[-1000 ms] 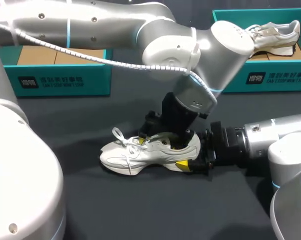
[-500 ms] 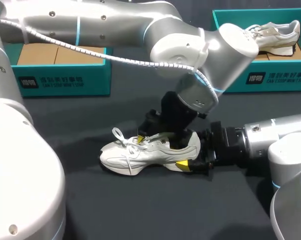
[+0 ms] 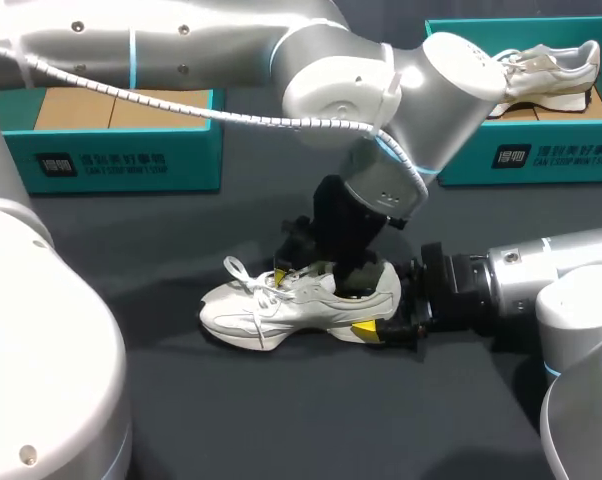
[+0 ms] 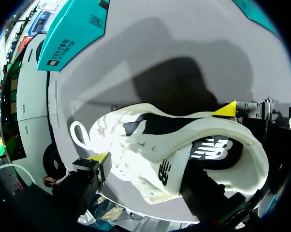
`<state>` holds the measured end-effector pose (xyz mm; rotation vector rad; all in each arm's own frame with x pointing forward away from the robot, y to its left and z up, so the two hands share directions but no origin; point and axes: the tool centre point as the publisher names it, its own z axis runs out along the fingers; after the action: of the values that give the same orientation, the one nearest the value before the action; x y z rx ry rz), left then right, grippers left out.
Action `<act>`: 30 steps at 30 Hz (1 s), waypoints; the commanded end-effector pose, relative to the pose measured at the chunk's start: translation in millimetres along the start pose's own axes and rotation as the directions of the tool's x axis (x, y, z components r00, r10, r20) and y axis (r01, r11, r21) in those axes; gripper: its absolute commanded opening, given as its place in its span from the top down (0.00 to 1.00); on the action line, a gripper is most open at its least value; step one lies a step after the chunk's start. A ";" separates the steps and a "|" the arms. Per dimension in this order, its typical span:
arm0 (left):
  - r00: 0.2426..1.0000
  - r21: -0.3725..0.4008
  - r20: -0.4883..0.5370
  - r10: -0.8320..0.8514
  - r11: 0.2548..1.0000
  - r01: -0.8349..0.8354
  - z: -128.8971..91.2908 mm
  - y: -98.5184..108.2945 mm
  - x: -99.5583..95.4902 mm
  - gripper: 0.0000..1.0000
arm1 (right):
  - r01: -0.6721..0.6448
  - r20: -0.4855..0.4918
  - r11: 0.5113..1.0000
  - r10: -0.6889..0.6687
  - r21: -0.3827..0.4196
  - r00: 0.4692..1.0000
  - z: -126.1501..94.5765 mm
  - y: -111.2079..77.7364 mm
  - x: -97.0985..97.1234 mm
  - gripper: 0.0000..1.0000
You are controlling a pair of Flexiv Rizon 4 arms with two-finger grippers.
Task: Take the shoe out of the shoebox, open the shoe tongue, remove and reinsert the insole, then place the shoe into the shoebox
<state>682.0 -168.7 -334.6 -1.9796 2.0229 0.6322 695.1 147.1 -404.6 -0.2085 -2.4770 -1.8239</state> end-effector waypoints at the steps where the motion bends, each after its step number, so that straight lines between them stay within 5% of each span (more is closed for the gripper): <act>1: 1.000 0.003 -0.030 -0.003 1.000 0.003 -6.3 0.7 -9.0 0.31 | -0.001 0.001 1.000 0.001 0.003 1.000 2.2 -0.2 1.1 1.00; 8: 0.999 -0.001 -0.052 -0.001 1.000 0.001 -12.4 1.5 -8.9 0.50 | -0.001 0.001 1.000 0.001 0.003 1.000 2.2 -0.2 1.1 1.00; 17: 0.998 0.013 -0.058 -0.012 1.000 0.012 -18.2 -0.2 -7.0 0.62 | -0.001 0.001 1.000 0.001 0.003 1.000 2.2 -0.2 1.1 1.00; 22: 0.997 0.027 -0.077 -0.022 0.999 0.024 -19.7 1.8 -14.1 0.98 | -0.001 0.001 1.000 0.001 0.003 1.000 2.2 -0.2 1.1 1.00; 30: 0.981 0.018 -0.183 -0.069 0.997 0.074 -16.2 1.9 -41.4 1.00 | -0.001 0.001 1.000 0.001 0.003 1.000 2.2 -0.2 1.1 1.00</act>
<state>686.5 -162.9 -308.4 -2.0870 1.9972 0.5196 695.1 147.3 -404.5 -0.2082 -2.4769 -1.8240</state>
